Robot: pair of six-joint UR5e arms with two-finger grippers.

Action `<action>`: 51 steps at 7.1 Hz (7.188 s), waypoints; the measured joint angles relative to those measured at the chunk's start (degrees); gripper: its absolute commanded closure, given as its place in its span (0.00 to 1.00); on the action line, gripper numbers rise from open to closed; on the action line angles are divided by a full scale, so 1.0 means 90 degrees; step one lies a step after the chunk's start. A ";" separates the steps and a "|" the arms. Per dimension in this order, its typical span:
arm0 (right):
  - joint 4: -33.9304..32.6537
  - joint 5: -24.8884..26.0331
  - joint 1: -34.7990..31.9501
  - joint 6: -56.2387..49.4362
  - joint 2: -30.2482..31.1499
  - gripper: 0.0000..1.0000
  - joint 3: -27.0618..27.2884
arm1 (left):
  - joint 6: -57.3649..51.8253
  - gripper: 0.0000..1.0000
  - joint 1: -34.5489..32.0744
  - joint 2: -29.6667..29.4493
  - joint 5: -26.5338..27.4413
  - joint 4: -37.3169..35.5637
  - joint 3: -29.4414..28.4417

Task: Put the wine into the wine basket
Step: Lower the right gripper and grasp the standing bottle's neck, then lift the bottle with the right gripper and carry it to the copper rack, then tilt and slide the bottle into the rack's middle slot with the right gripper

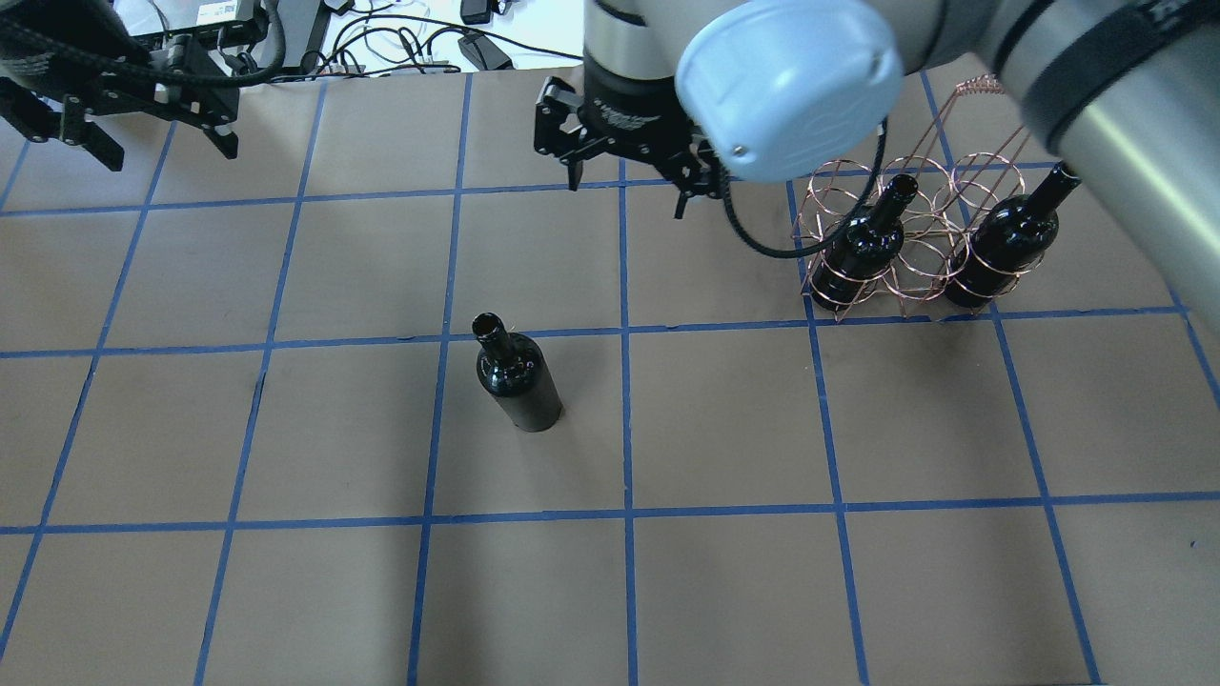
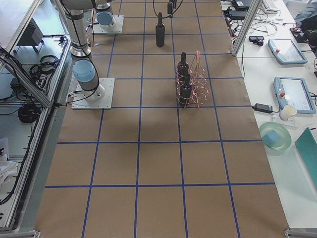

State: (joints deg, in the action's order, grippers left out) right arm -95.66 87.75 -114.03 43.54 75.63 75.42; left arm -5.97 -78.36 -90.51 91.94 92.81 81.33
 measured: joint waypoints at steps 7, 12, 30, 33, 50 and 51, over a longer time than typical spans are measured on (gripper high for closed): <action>-0.0507 -0.0143 -0.1061 0.0961 -0.1038 0.21 -0.0001 | -0.0156 0.00 0.0366 0.0344 0.0073 0.0098 0.0262; -0.0269 -0.0174 -0.1078 0.0960 -0.0879 0.63 0.0211 | -0.0157 0.00 0.0367 0.0430 0.0039 0.0202 0.0286; 0.1800 0.0133 0.4037 -0.5920 0.1094 0.70 0.0213 | 0.1721 0.00 -0.1126 0.0514 -0.0293 0.0152 0.0684; 0.1212 -0.0005 0.4050 -0.6003 0.0581 0.70 -0.0061 | 0.1652 0.00 -0.1135 0.0534 -0.0189 0.0151 0.0712; 0.0070 0.0221 0.4051 -0.6876 0.0086 0.00 0.0533 | 0.1703 0.00 -0.1133 0.0634 -0.0745 0.0157 0.0867; -0.0023 0.0206 0.4050 -0.6900 0.0104 0.00 0.0536 | 0.1691 0.00 -0.1135 0.0645 -0.0774 0.0146 0.0904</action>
State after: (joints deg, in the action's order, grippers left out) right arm -95.87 89.60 -77.58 -18.55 76.56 80.24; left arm 9.25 -88.58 -84.70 84.97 94.12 89.47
